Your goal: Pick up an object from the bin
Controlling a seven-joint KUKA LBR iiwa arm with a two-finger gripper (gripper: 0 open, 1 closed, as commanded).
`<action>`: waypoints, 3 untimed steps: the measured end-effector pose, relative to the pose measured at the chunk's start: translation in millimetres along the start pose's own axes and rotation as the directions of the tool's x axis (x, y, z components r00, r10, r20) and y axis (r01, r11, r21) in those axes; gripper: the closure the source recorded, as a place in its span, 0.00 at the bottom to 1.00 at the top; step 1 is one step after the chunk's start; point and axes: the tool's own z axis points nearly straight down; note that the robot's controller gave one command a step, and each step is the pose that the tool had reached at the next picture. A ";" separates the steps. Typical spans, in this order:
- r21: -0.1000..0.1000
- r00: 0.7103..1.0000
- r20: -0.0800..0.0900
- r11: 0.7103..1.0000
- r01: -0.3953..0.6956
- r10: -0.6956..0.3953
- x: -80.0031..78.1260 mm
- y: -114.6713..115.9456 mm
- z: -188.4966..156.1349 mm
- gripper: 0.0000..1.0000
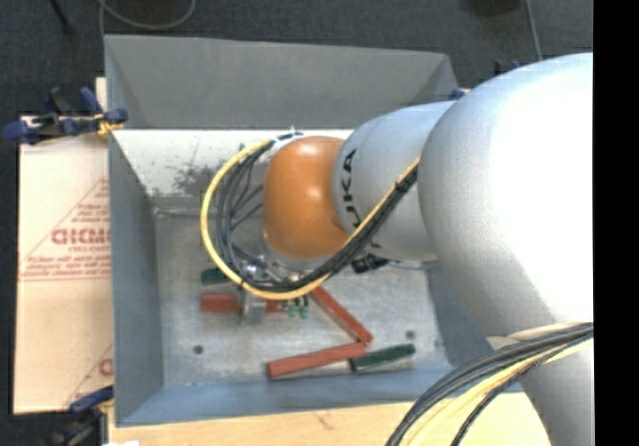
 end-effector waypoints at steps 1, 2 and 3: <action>0.000 1.000 0.000 1.000 -0.001 0.001 0.0 0.0 0.0 1.00; 0.000 1.000 0.000 1.000 -0.001 0.001 0.0 0.0 0.0 1.00; 0.000 1.000 0.000 1.000 -0.002 0.002 0.0 0.0 0.0 1.00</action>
Offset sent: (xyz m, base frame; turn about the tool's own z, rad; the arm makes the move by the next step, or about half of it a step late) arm 0.0000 0.0000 0.0000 0.0000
